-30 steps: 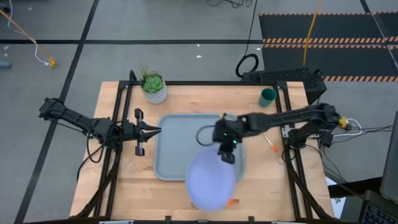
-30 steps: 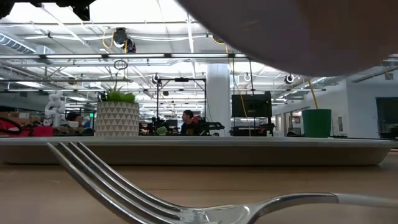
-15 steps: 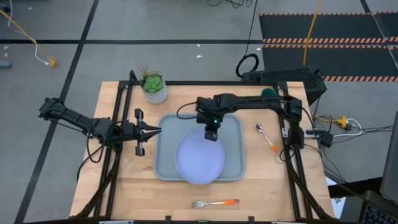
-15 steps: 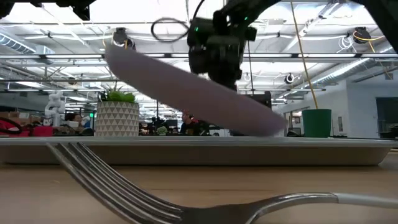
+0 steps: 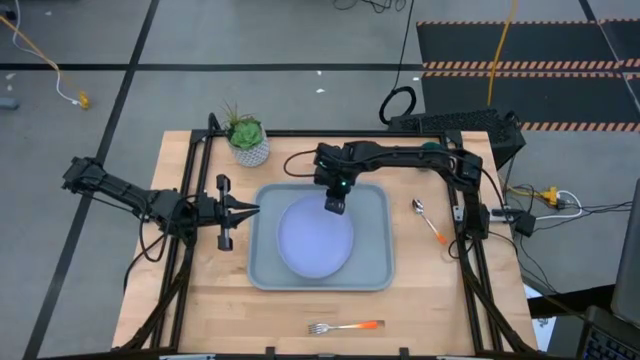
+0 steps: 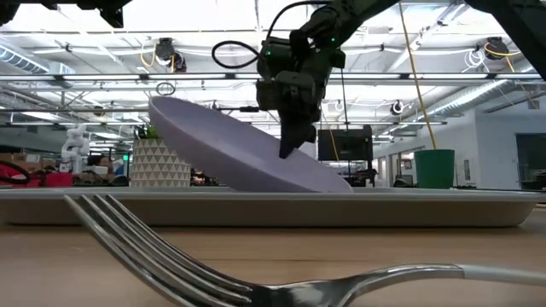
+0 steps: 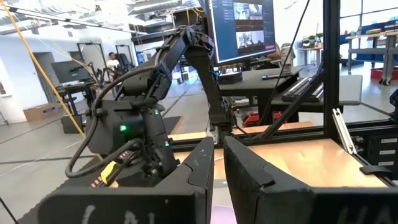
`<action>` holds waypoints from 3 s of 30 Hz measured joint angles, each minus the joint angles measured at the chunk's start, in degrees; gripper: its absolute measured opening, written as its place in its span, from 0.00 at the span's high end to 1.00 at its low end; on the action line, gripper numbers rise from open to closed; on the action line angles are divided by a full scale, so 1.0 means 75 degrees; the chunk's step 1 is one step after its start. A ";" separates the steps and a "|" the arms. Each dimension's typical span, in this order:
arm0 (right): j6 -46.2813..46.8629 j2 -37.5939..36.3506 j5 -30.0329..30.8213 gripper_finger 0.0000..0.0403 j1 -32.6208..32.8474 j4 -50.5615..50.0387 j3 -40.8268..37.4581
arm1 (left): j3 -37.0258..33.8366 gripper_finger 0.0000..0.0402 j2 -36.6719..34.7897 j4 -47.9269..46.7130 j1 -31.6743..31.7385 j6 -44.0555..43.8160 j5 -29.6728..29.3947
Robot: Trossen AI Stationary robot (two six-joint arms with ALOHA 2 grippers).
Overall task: Pick and place plate/cup/fork/spoon on tray
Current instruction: Put the blue plate on the blue tray, then put the green cup to the top right of the blue plate on the blue tray
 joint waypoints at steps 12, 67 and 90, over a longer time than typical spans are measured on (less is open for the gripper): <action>-0.0095 0.0189 0.0025 0.95 0.0015 0.0271 -0.0004 | 0.0000 0.90 0.0003 -0.0052 0.0000 -0.0027 -0.0003; 0.1102 -0.3435 0.0453 0.85 0.2725 -0.1066 -0.0068 | 0.0000 0.90 0.0001 -0.0253 -0.0006 -0.0253 -0.0017; 0.1905 -0.4565 0.5589 0.85 0.2050 -0.1615 -0.3555 | 0.0000 0.90 0.0001 0.0017 -0.0006 0.0350 -0.0017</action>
